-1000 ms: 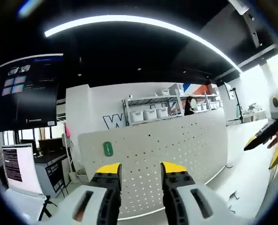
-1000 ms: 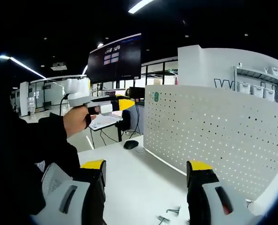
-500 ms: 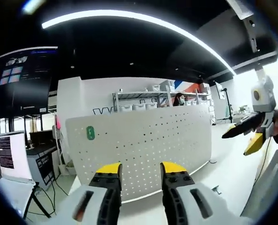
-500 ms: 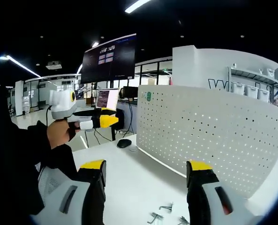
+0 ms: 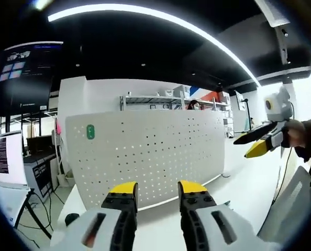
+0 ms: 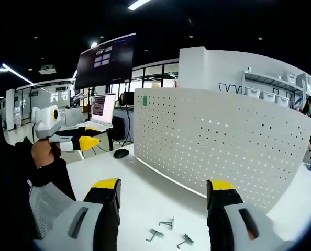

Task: Insert the hook assembly into the mounting plate slot until the hook locks in place.

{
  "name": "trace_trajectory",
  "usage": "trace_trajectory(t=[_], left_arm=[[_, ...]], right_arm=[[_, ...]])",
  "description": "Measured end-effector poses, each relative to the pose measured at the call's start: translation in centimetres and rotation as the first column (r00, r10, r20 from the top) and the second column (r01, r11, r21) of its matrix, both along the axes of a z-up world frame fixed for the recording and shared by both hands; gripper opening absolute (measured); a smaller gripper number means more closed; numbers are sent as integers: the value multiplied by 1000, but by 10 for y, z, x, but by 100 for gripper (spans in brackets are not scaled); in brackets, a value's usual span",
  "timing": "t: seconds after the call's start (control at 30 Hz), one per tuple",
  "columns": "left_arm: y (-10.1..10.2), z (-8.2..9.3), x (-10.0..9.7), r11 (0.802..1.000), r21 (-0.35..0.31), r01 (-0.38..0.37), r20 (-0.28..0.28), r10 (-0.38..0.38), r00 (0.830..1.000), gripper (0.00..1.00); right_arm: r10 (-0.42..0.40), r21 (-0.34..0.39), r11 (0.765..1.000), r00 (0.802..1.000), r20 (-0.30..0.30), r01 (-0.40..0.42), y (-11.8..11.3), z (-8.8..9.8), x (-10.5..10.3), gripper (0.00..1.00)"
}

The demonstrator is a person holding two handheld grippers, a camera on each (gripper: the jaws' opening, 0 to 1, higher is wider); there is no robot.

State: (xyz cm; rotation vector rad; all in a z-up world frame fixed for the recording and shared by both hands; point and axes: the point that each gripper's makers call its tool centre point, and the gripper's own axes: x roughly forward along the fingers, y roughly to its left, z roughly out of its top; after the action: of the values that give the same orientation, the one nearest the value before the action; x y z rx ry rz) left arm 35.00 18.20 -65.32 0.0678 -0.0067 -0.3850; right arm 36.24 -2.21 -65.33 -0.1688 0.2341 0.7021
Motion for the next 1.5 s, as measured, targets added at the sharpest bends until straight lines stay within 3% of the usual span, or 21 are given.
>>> trace_trajectory(t=[0.5,1.5], left_arm=[[-15,-22,-8,999,11,33,-27,-33,999,31],[-15,-33,-8,998,1,55,-48,-55,997,31]], right_arm=[[63,-65,995,990,-129,-72,9,-67,7,58],[186,-120,968,951,-245,-220,30,-118,4,43]])
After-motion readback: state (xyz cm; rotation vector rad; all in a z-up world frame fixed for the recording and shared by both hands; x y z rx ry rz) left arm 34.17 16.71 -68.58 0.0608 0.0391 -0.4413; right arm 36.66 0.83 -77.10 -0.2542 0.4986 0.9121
